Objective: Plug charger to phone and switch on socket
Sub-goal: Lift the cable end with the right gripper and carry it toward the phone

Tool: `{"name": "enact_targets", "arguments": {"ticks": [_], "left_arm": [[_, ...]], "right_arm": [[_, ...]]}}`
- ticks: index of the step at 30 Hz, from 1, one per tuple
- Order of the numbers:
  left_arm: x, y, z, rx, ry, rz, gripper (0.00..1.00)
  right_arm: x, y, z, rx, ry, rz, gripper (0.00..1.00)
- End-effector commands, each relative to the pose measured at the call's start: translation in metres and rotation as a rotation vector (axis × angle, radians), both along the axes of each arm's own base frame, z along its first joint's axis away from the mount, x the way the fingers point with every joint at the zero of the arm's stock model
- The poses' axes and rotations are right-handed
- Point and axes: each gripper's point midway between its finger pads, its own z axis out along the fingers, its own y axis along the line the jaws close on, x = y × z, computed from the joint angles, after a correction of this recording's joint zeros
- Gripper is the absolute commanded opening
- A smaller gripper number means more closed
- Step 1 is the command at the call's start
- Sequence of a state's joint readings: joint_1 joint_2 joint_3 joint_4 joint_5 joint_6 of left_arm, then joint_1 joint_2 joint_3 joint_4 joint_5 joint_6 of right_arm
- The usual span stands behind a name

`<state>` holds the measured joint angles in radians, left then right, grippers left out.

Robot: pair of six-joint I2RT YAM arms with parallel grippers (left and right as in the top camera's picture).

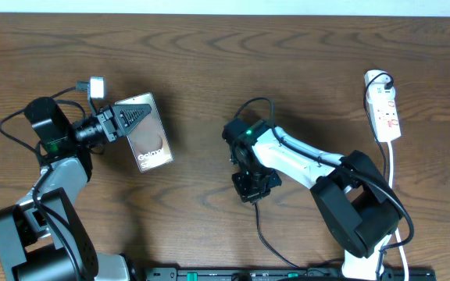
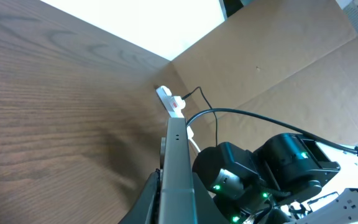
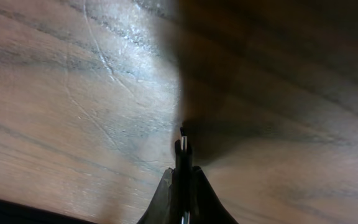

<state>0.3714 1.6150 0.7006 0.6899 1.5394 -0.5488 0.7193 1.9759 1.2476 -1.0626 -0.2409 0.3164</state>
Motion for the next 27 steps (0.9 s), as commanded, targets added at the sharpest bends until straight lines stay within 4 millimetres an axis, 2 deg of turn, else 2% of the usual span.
{"name": "enact_targets", "arguments": {"ticks": [1,10,19,23,27], "left_arm": [[-0.001,0.001,0.006,0.002,-0.023,-0.017,0.08],[-0.001,0.001,0.006,0.001,-0.020,-0.017,0.07],[-0.001,0.001,0.006,0.001,-0.020,-0.017,0.07],[-0.001,0.001,0.006,0.001,-0.020,-0.017,0.07],[-0.001,0.001,0.006,-0.006,-0.006,-0.016,0.08]], "right_arm": [[-0.009,0.000,-0.004,-0.047,0.013,-0.033,0.01],[-0.020,0.007,-0.015,-0.047,0.000,-0.031,0.01],[-0.018,0.009,-0.014,-0.033,0.004,-0.043,0.01],[-0.020,0.031,-0.010,0.113,0.046,-0.006,0.01],[-0.018,0.072,0.003,0.402,0.075,0.091,0.01]]}}
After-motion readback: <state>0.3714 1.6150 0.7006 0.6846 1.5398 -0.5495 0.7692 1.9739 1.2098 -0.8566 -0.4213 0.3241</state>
